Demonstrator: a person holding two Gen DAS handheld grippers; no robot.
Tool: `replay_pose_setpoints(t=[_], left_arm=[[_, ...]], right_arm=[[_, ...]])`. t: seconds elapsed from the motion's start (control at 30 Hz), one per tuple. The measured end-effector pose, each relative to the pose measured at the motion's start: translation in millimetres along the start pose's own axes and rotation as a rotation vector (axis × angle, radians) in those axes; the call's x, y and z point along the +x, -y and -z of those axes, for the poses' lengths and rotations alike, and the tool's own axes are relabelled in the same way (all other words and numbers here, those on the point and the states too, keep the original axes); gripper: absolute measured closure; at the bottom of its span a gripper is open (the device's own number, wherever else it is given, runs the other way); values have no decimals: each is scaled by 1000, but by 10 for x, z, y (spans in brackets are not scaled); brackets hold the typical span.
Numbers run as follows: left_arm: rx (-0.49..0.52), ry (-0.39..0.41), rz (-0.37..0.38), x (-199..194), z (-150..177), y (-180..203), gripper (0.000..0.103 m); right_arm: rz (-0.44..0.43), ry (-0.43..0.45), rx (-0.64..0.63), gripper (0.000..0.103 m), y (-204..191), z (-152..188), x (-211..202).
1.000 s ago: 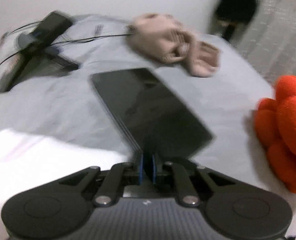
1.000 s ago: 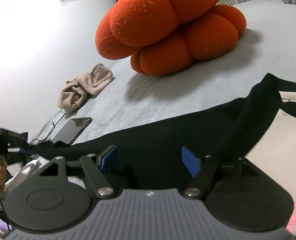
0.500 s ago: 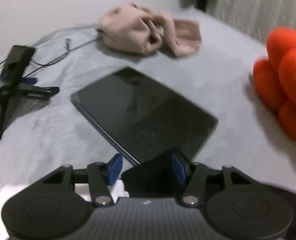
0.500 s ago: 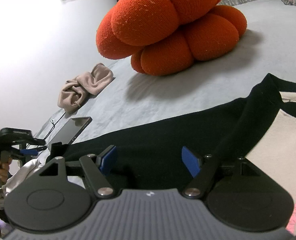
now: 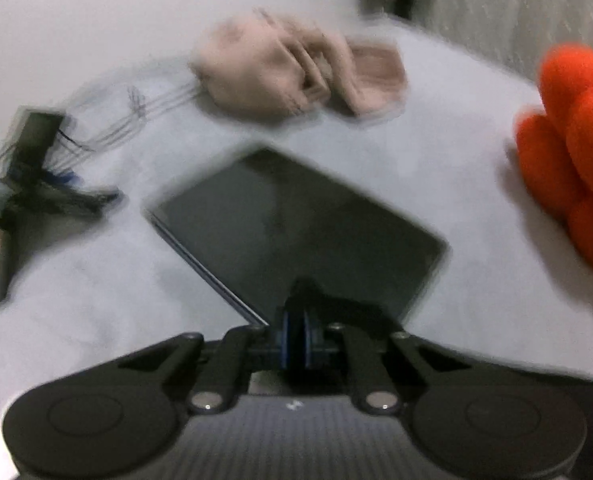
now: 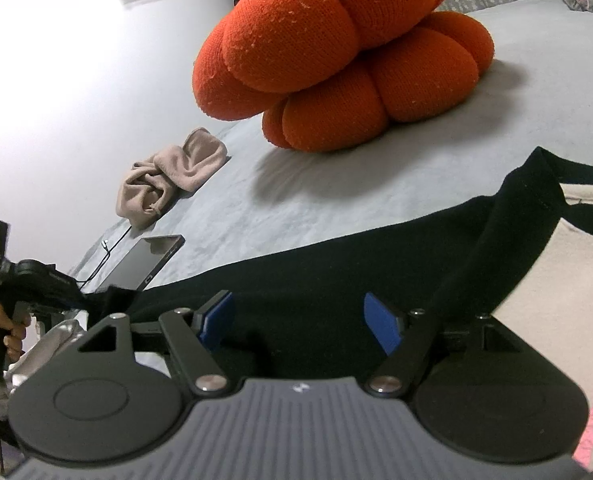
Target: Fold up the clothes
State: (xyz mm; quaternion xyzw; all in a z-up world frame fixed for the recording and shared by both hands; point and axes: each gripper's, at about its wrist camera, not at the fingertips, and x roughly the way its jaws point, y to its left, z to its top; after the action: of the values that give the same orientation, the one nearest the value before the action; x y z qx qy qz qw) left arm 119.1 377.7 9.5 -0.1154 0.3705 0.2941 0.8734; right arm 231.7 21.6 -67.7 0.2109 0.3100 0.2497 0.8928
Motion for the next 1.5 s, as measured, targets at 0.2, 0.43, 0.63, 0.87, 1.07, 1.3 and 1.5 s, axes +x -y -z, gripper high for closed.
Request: replay_pose_setpoints(t=[0.2, 0.43, 0.63, 0.87, 1.07, 1.3, 1.5], left_arm=[[-63, 29, -66, -23, 13, -36, 73], [45, 28, 22, -70, -7, 236, 53], [187, -72, 175, -20, 26, 759, 53], [288, -98, 229, 58, 121, 1182, 42], [418, -164, 273, 181, 121, 1220, 42], [619, -199, 374, 293, 8, 1175, 42], [669, -171, 415, 370, 63, 1118, 44]], right_arm=[[-8, -1, 2, 27, -2, -7, -4], [-19, 0, 9, 25, 8, -17, -15], [-20, 0, 9, 25, 4, -17, -8], [-12, 3, -28, 25, -73, -103, -92], [9, 24, -137, 25, -201, -248, -248], [12, -63, -366, 25, -219, -520, 213], [5, -117, -415, 29, -33, -323, 581]])
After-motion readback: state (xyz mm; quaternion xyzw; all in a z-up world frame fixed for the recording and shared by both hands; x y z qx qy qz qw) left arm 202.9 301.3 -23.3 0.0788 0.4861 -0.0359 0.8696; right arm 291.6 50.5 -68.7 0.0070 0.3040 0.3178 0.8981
